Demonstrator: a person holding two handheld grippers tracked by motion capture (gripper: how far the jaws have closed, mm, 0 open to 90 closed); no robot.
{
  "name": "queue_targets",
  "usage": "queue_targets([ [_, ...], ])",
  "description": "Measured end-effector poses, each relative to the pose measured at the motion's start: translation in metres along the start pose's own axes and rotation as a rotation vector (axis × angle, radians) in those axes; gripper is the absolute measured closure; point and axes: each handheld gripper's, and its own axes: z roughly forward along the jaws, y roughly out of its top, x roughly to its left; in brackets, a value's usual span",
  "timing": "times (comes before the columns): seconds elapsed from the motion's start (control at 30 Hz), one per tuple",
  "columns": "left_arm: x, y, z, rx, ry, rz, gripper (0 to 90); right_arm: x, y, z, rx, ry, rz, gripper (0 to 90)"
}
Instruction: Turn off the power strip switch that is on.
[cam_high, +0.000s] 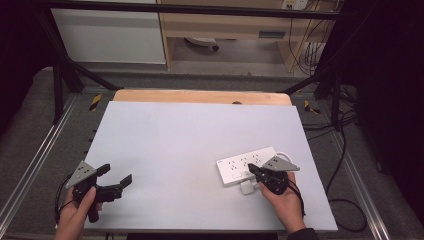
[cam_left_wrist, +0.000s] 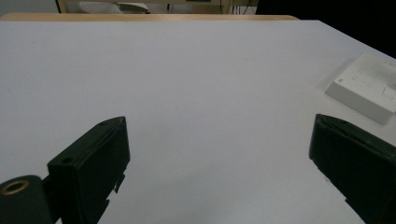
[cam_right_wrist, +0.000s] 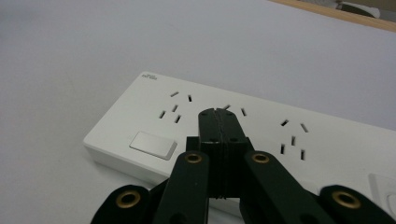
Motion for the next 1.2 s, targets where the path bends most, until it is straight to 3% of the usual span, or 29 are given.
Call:
queue_targets([
  [0.27, 0.000, 0.000, 0.000, 0.000, 0.000, 0.000, 5.0, 0.003, 0.000, 0.006, 0.018, 0.012, -0.021, 90.0],
  [1.2, -0.001, 0.000, 0.001, 0.007, -0.004, 0.007, 5.1, 0.004, -0.003, 0.012, 0.052, 0.019, -0.023, 90.0],
])
